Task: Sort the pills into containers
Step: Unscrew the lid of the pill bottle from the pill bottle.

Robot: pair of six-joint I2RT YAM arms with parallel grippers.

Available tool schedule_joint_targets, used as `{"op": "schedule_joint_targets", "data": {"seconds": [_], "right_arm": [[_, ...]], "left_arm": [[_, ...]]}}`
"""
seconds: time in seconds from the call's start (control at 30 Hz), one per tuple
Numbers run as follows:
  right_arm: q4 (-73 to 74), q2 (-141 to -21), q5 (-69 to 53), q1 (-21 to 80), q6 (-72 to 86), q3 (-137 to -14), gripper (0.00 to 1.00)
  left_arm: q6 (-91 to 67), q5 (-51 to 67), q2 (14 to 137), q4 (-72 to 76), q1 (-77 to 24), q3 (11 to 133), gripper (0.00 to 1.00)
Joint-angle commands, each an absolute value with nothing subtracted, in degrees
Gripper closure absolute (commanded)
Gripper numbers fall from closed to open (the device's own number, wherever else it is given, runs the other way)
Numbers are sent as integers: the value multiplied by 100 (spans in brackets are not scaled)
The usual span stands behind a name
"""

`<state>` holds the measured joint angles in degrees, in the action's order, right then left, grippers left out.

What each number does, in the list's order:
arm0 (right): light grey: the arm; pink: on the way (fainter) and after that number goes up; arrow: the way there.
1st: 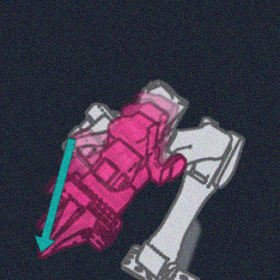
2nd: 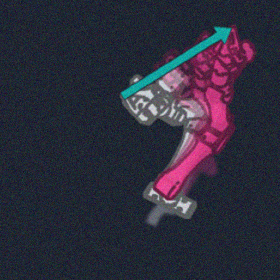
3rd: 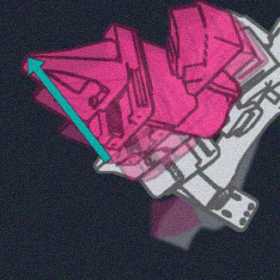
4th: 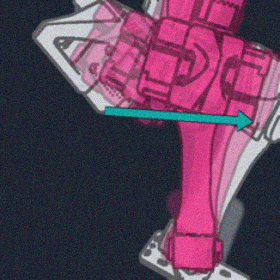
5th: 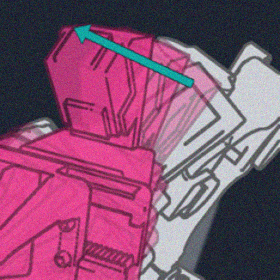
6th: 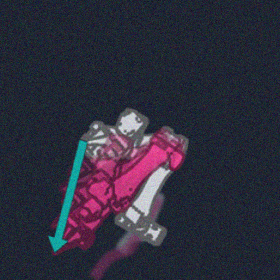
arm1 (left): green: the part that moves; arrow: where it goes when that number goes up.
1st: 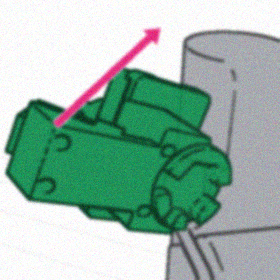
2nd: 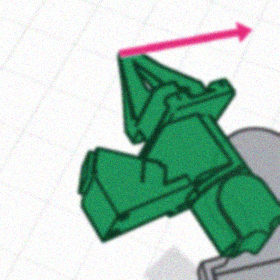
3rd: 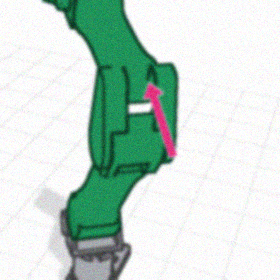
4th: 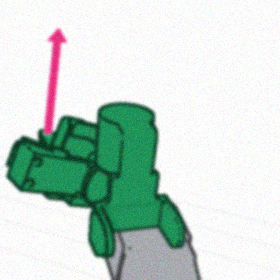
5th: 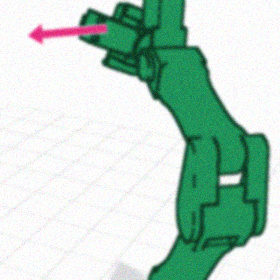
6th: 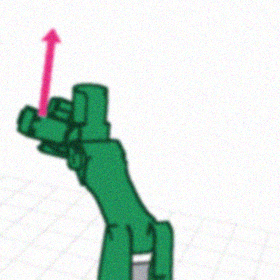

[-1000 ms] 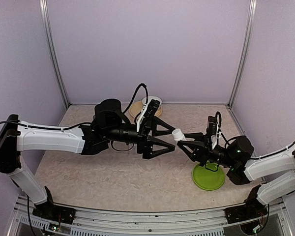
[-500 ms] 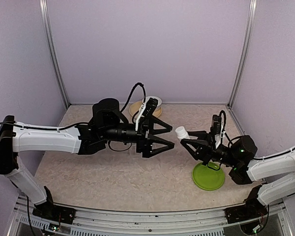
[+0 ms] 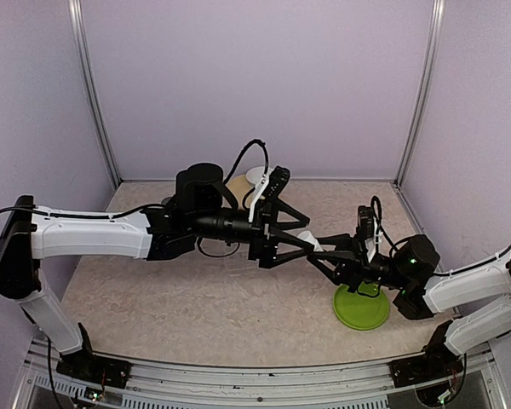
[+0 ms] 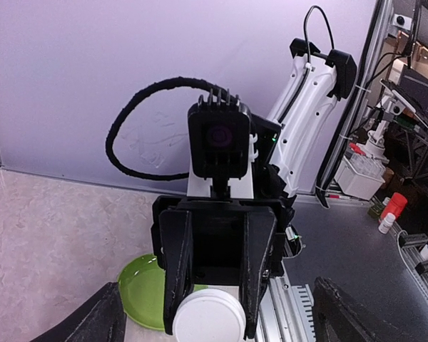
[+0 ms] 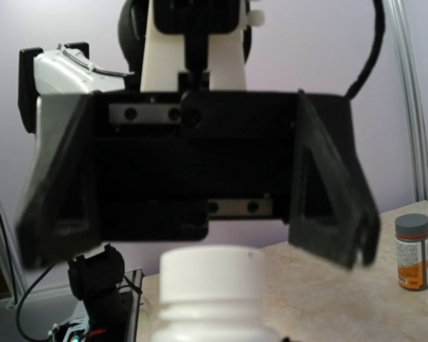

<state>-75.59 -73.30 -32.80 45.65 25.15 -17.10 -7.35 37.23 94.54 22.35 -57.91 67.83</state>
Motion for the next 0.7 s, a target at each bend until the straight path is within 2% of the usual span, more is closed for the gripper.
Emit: {"op": "schedule_joint_targets", "data": {"seconds": [0.0,0.3,0.67], "right_arm": [[-7665,-7356,-3375,4523,2526,-1838,100],[-7664,-7308,-3332,4525,2505,-1763,100],[-7682,-7247,-3293,4522,2492,-1718,100]], "left_arm": [[-579,3893,9580,2092,-5844,6975,13],[-681,3835,9555,2329,-5829,6838,25],[-775,3833,9495,2439,-5801,6711,45]]}}
